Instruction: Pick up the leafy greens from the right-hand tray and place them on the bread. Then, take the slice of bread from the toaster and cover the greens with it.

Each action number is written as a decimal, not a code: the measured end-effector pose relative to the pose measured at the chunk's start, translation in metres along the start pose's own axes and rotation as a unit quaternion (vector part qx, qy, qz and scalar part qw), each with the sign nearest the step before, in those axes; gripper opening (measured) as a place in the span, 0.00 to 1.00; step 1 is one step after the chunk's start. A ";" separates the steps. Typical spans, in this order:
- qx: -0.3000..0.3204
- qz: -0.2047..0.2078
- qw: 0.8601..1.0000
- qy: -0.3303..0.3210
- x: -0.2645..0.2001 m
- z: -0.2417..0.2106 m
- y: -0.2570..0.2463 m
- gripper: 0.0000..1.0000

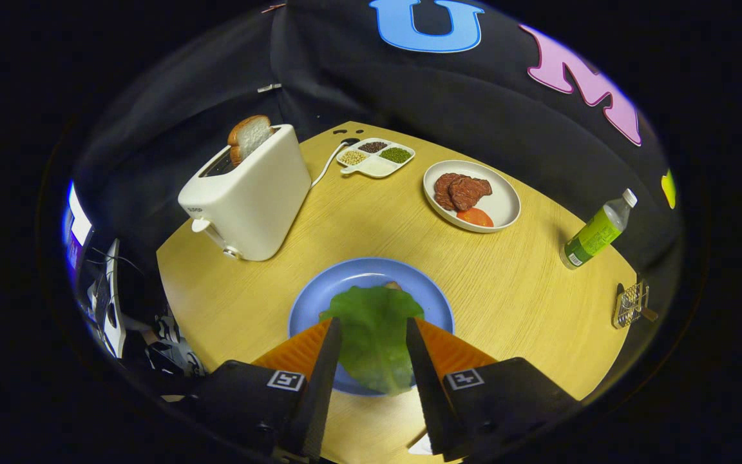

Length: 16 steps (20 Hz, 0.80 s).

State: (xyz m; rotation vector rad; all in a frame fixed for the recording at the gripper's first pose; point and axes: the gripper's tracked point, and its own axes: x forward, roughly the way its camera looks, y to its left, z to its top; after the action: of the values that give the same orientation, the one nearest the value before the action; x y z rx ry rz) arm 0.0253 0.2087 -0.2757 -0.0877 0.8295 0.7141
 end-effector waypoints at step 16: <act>0.032 0.022 0.983 -0.181 -0.095 0.128 0.030 0.78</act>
State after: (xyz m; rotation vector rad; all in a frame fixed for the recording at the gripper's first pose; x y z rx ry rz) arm 0.0463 0.2232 -0.1152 0.1172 0.5052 0.7169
